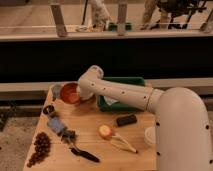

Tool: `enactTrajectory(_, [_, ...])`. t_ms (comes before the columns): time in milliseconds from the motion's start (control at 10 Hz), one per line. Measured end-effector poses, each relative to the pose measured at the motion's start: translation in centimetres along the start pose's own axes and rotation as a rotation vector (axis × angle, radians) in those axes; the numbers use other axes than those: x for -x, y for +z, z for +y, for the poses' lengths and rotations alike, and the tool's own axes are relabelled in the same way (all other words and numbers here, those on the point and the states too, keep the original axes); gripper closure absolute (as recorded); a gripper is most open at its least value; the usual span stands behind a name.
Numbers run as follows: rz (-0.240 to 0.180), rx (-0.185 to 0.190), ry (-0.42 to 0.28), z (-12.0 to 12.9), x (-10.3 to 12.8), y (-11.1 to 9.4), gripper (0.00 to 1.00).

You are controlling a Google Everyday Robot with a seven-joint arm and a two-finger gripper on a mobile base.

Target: Stack bowls on top of each other

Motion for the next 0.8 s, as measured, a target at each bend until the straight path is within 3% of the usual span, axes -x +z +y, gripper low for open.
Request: enactTrajectory(800, [0.005, 0.016, 0.029, 1.1, -1.5, 0.0, 0.78])
